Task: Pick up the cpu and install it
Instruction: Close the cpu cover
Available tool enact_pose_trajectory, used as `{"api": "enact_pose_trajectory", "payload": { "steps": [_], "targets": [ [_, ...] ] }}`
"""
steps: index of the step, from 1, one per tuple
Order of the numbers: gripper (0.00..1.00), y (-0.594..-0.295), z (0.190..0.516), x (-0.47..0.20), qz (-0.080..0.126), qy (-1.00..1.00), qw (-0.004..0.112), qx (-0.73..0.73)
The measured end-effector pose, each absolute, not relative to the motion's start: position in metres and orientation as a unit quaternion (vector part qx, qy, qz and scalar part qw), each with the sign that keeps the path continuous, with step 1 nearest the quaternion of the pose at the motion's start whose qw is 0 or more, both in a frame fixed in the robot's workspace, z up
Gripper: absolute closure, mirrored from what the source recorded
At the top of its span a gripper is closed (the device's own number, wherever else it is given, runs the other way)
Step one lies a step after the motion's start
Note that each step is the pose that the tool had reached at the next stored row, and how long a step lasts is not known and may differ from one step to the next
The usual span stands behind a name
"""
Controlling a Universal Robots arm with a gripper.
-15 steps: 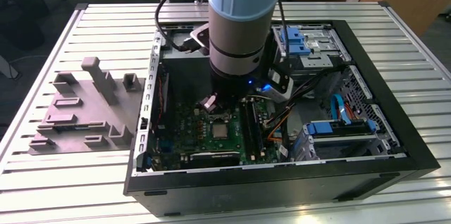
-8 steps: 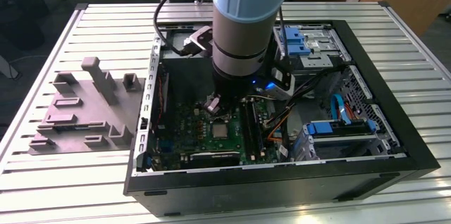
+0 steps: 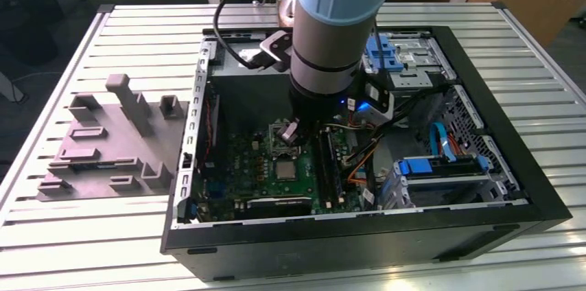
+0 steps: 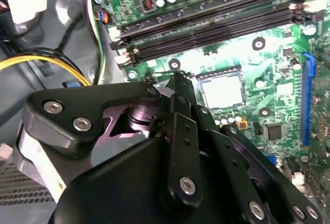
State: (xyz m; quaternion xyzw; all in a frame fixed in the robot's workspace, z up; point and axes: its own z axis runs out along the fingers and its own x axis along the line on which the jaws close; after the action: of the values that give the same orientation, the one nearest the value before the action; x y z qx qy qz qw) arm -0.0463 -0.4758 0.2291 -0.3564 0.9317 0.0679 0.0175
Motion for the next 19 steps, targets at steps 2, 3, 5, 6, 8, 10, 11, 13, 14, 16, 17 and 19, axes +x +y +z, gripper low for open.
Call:
{"api": "enact_pose_trajectory", "payload": {
  "steps": [2,3,5,6,8,10,11,13,14,16,17,19],
  "targets": [
    [0.89,-0.475,0.229,-0.046,0.069,0.93,0.018,-0.359],
    [0.89,-0.475,0.228,-0.046,0.07,0.929,0.018,-0.364],
    [0.89,-0.475,0.228,-0.046,0.07,0.922,0.016,-0.38],
    [0.89,-0.475,0.227,-0.046,0.07,0.919,0.016,-0.387],
    [0.89,-0.474,0.227,-0.045,0.07,0.916,0.015,-0.394],
    [0.89,-0.473,0.227,-0.042,0.07,0.916,0.015,-0.395],
    [0.89,-0.471,0.227,-0.04,0.07,0.916,0.015,-0.395],
    [0.89,-0.469,0.226,-0.038,0.07,0.916,0.015,-0.395],
    [0.89,-0.467,0.226,-0.037,0.07,0.916,0.015,-0.395],
    [0.89,-0.462,0.226,-0.036,0.07,0.916,0.015,-0.395],
    [0.89,-0.46,0.226,-0.036,0.07,0.916,0.015,-0.395],
    [0.89,-0.456,0.226,-0.035,0.07,0.916,0.015,-0.396]
  ]
}}
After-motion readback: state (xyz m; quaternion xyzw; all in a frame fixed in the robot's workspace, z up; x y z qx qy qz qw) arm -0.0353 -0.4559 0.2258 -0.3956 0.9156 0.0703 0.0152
